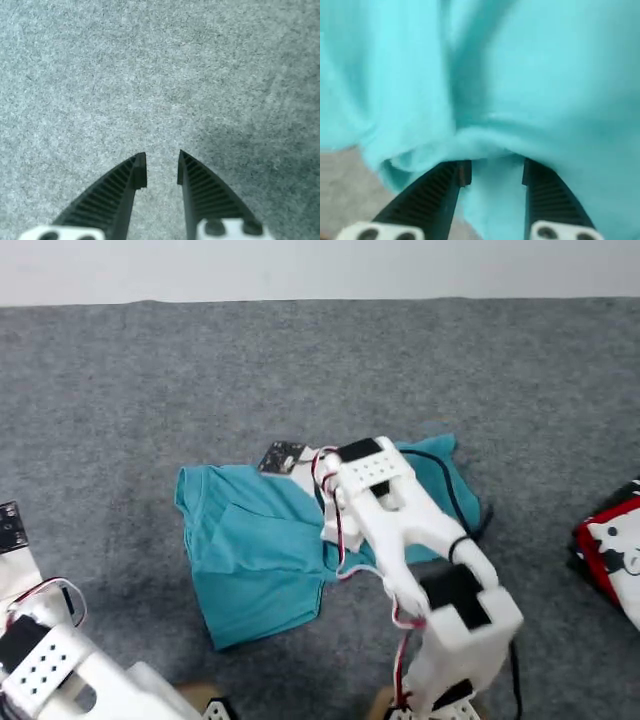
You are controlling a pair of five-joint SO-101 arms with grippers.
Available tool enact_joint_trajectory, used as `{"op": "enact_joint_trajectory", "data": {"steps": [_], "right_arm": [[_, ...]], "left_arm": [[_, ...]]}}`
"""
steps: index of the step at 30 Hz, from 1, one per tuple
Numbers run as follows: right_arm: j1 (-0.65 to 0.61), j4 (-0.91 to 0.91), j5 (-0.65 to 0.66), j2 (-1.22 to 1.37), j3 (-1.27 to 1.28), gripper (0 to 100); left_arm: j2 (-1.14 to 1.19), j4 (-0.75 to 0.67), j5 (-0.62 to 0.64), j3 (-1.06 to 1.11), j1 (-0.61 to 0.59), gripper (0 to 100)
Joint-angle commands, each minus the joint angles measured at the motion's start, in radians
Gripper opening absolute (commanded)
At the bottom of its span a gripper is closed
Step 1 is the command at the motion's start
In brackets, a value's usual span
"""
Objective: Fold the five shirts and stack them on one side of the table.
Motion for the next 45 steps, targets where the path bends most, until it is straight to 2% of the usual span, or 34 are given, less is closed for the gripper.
{"op": "enact_joint_trajectory", "data": {"steps": [1,11,14,22,26,31,38,45], "right_arm": [[0.041,-0.002,-0.005,0.077,-0.155,17.2],[0.050,0.426,-0.005,0.094,-0.562,17.6],[0.048,0.504,-0.005,0.094,-0.667,17.6],[0.045,0.417,-0.005,0.147,-0.712,17.6],[0.044,0.501,-0.005,0.191,-0.712,18.2],[0.054,0.565,-0.009,0.194,-0.709,25.3],[0.047,0.568,-0.006,0.039,-0.687,27.8],[0.045,0.568,-0.008,-0.219,-0.480,27.7]], "left_arm": [[-0.018,-0.018,-0.002,-0.005,0.002,11],[-0.018,-0.021,-0.005,-0.012,0.002,11],[-0.018,-0.021,-0.005,-0.012,0.003,11],[-0.018,-0.021,-0.005,-0.012,0.006,11],[-0.018,-0.021,-0.006,-0.012,0.006,11],[-0.018,-0.015,-0.006,-0.012,0.006,11],[-0.018,-0.015,-0.006,-0.013,0.002,12],[-0.018,-0.006,-0.006,-0.013,0.000,12]]}}
